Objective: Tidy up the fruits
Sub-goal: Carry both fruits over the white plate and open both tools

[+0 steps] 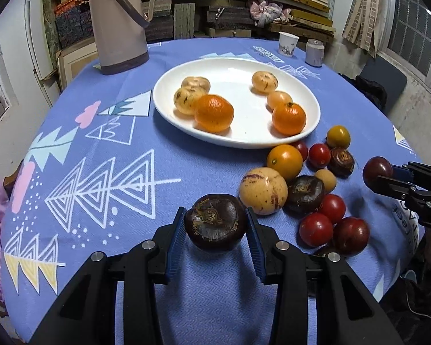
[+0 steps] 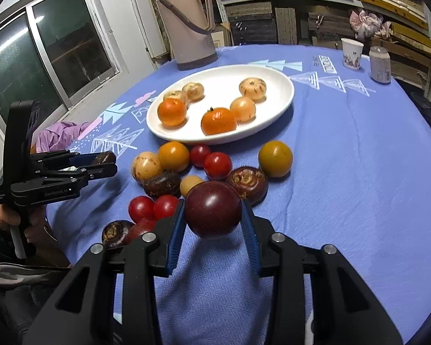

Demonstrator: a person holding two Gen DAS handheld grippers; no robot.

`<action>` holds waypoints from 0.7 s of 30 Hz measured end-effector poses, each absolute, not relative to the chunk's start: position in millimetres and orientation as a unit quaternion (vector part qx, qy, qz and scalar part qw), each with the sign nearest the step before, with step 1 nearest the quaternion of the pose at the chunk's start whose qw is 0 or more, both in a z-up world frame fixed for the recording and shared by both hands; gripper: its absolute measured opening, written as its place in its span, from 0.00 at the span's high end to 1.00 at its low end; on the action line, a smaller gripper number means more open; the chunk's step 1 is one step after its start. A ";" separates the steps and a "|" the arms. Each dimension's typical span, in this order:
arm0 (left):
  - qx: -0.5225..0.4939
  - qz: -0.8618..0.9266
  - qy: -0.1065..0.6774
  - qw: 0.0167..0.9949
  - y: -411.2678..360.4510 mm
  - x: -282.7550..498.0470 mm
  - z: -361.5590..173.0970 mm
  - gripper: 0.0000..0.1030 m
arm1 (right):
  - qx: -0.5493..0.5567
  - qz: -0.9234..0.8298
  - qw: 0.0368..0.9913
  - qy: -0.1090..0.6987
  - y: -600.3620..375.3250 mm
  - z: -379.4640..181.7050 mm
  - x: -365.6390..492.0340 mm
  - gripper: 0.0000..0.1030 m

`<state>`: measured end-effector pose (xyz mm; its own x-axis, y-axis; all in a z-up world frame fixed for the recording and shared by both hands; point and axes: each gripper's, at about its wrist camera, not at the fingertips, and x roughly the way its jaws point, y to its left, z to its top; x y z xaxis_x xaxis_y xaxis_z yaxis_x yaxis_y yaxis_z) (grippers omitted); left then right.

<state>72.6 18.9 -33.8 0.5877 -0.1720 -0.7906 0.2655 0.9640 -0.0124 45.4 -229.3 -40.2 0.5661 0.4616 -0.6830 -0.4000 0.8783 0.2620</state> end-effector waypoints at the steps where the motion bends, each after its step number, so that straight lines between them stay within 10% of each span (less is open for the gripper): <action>1: 0.054 -0.123 0.433 0.891 19.1 72.3 -29.8 0.60 | 0.038 0.244 0.885 0.394 -229.2 -37.6 44.5 0.64; 21: 0.088 -0.136 0.376 0.912 -11.8 138.0 25.6 0.60 | 0.026 0.254 0.907 0.335 -223.0 24.5 123.5 0.64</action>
<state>138.0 -11.8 25.6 0.6805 -0.1816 -0.7099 0.3133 0.9479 0.0578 123.5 -223.0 24.5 0.6468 0.4779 -0.5943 -0.4438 0.8696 0.2164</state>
